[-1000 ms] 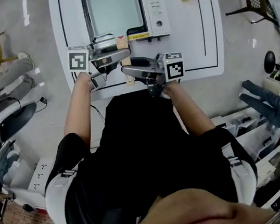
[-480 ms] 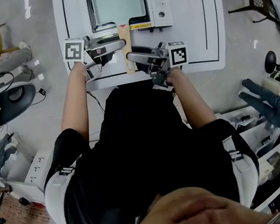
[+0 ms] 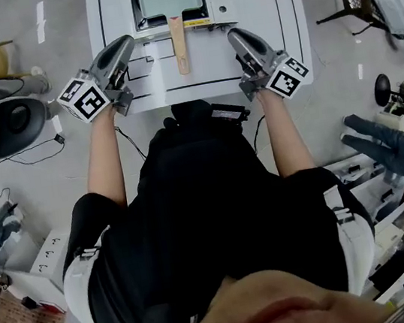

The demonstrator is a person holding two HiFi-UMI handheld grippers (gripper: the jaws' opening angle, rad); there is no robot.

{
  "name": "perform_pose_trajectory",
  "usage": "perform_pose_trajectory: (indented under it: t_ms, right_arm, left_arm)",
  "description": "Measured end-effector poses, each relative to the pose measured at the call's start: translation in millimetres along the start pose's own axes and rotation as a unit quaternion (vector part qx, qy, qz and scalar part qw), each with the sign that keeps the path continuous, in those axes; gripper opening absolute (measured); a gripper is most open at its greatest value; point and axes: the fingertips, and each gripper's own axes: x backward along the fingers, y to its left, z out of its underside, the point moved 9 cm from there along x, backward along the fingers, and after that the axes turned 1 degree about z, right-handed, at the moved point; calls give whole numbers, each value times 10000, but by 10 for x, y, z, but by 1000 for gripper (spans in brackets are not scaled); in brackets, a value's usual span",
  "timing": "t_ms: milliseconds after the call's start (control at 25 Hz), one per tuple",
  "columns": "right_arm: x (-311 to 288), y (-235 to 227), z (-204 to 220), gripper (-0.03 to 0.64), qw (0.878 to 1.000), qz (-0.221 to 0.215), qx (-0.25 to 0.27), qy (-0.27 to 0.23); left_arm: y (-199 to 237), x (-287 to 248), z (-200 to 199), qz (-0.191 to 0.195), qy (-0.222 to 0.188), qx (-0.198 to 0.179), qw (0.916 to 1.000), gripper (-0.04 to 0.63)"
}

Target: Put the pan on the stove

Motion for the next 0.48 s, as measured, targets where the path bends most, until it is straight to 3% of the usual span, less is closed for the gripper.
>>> perform_pose_trajectory:
  t_ms: [120, 280, 360, 480]
  right_arm:
    - [264, 470, -263, 39, 9866, 351, 1484, -571]
    - [556, 1039, -448, 38, 9426, 854, 3088, -939]
    - [667, 1247, -415, 38, 9259, 1023, 3497, -992]
    - [821, 1408, -279, 38, 9223, 1108, 3564, -1001]
  left_arm:
    - [-510, 268, -108, -117, -651, -894, 9938, 32]
    - [-1093, 464, -82, -370, -1076, -1939, 9744, 17]
    - [-1283, 560, -2, -537, -1218, -2258, 9650, 17]
    - [-1465, 708, 143, -713, -1290, -2470, 9577, 18]
